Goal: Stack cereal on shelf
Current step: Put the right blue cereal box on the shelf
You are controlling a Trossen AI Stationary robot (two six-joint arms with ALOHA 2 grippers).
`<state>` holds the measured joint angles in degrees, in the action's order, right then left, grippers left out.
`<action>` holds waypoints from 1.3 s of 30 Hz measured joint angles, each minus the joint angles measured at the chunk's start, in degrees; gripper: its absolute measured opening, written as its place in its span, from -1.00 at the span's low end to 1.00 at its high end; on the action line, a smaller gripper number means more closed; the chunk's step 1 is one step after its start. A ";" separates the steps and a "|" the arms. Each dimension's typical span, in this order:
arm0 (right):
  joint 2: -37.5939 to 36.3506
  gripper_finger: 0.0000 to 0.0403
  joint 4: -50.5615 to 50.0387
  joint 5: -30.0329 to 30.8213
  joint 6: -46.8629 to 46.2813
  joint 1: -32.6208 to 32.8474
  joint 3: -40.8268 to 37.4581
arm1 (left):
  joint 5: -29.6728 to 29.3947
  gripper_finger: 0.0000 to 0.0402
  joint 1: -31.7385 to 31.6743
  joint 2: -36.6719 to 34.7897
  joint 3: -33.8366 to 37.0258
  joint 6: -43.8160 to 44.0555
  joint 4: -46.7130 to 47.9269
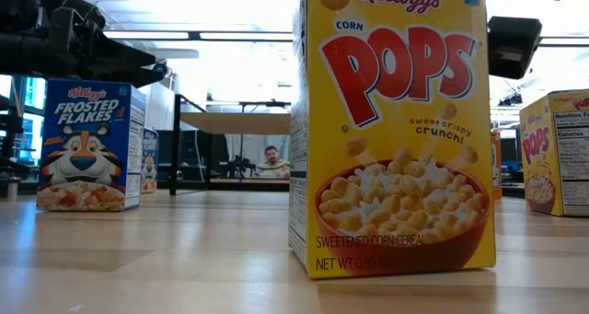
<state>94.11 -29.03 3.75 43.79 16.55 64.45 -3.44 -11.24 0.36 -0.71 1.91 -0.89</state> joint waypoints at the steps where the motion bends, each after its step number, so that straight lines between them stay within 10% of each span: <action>1: 0.00 0.39 -0.10 -0.46 0.01 0.16 0.00 | 0.00 0.40 0.00 0.00 0.00 0.00 0.00; 39: -0.07 -0.17 -6.64 -4.11 -10.84 1.23 1.76 | 0.00 0.40 0.00 0.00 0.00 0.00 -0.02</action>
<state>94.04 -35.67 -0.35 32.95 17.78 66.20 -3.44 -11.24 0.36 -0.71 1.91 -0.91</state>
